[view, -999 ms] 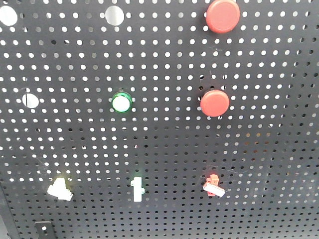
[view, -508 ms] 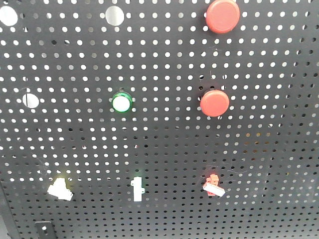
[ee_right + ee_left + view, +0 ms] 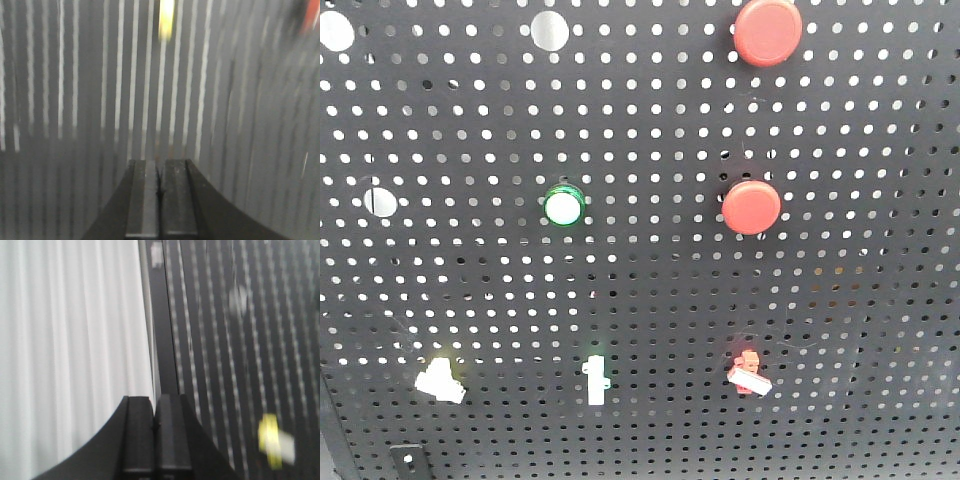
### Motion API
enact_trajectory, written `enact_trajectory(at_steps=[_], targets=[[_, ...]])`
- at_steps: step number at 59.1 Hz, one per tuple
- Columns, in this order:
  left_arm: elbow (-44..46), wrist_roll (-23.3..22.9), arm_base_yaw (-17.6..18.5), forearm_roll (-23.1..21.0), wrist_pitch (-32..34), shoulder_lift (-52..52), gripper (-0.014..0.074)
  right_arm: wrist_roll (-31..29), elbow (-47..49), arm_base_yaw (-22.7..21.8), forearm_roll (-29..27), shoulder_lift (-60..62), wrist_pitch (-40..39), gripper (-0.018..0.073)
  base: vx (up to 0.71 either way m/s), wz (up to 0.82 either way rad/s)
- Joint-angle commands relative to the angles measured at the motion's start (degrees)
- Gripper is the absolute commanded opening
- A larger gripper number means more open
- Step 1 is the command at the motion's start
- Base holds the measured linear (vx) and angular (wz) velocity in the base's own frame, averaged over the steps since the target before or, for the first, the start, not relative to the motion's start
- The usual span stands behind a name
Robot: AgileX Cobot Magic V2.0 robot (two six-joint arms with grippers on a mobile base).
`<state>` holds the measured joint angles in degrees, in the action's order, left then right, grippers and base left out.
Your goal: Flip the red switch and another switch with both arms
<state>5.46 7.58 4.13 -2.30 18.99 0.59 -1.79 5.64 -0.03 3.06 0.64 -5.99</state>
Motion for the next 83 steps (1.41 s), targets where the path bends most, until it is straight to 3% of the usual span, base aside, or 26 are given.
enact_trajectory(at_steps=[1,8,15,29,47,62,73,83], targets=[[9.4,-0.5,-0.2,-0.4,-1.7,-1.8,0.0002,-0.1,8.6,-0.1,-0.1,-3.2,-0.7,-0.0006,0.00,0.00],[19.9,-0.5,-0.2,-0.3,-12.4,-7.7,0.0002,-0.3,16.7,-0.1,0.1,-9.6,1.7,-0.0006,0.00,0.00],[26.3,-0.5,-0.2,-0.3,-17.4,-13.7,0.0002,-0.6,19.1,-0.1,0.1,-16.0,0.2,-0.0006,0.00,0.00],[27.2,-0.5,-0.2,-0.3,-19.0,-22.5,0.0002,-0.5,19.1,-0.1,0.1,-27.9,-1.2,-0.0006,0.00,0.00],[27.2,-0.5,0.6,-2.3,-27.2,-29.7,0.0002,0.1,19.1,-0.1,-0.5,-34.4,-2.3,-0.0006,0.00,0.00],[27.2,1.6,6.1,-12.2,-24.1,-37.1,0.0002,0.1,19.1,-0.1,-0.6,-34.7,-7.0,-0.0006,0.00,0.00],[27.2,3.7,12.7,-12.4,-21.7,-43.0,0.0002,0.1,19.1,-0.1,-0.5,-34.7,-8.9,-0.0006,0.00,0.00],[27.2,8.2,17.4,-12.3,-10.5,-46.4,0.0002,0.1,19.1,-0.1,-0.5,-34.7,-8.9,-0.0006,0.00,0.00]])
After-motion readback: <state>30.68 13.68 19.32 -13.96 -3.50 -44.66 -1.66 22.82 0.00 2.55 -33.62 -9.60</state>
